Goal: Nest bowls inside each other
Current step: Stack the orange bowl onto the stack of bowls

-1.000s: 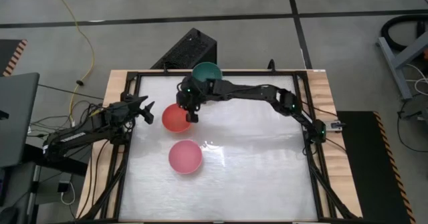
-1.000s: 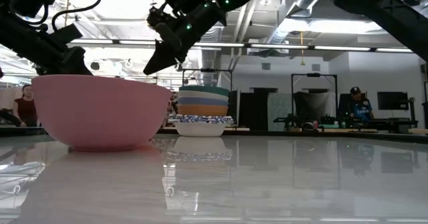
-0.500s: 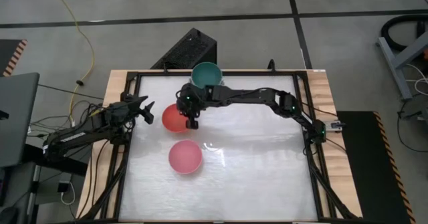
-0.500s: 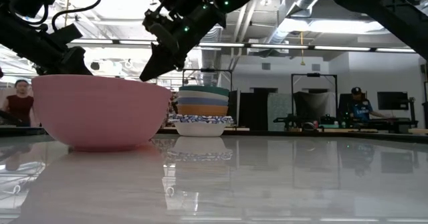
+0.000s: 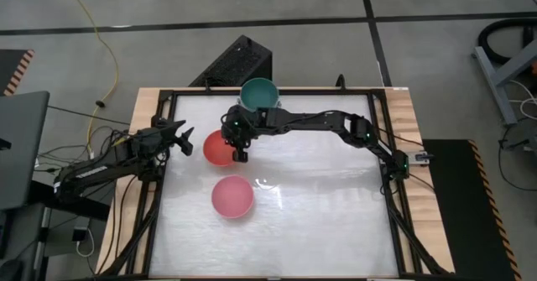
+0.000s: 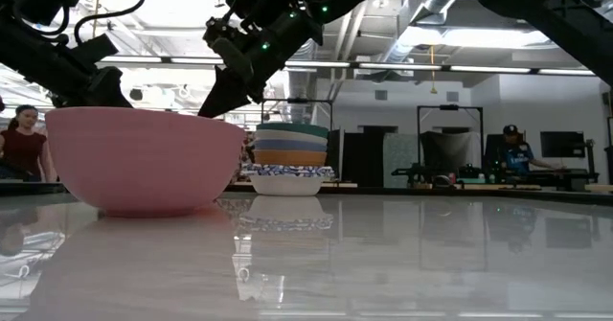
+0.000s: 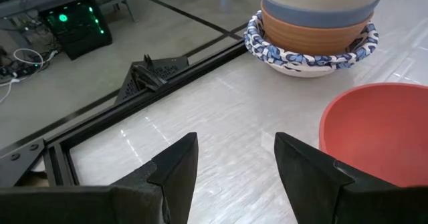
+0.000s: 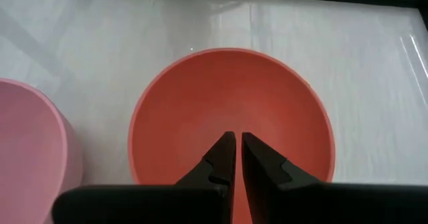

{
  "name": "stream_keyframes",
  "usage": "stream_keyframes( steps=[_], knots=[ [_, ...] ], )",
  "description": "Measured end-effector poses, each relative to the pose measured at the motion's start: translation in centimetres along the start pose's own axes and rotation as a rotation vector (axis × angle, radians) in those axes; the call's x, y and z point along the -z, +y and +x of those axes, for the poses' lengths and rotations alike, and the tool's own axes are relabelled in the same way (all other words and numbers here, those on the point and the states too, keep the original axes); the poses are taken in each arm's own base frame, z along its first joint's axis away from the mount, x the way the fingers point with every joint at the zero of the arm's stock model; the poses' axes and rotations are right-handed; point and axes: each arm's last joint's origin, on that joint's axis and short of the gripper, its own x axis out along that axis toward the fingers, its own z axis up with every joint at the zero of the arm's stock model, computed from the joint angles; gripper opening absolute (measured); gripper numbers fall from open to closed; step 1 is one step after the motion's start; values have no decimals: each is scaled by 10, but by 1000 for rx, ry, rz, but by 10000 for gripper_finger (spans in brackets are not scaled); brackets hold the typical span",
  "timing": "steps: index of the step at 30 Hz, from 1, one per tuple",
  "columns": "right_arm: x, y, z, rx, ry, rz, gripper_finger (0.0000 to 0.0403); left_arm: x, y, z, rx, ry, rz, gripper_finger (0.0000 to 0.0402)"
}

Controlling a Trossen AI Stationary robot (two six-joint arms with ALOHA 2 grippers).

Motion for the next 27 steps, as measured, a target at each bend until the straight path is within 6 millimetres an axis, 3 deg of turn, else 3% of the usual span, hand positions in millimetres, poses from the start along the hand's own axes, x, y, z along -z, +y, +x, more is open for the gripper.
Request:
stream_keyframes(
  steps=[27],
  knots=[
    [-2, -1, 0, 3, -20, 16, 46, 0, 0, 0, 0, 0, 0, 190]
  ],
)
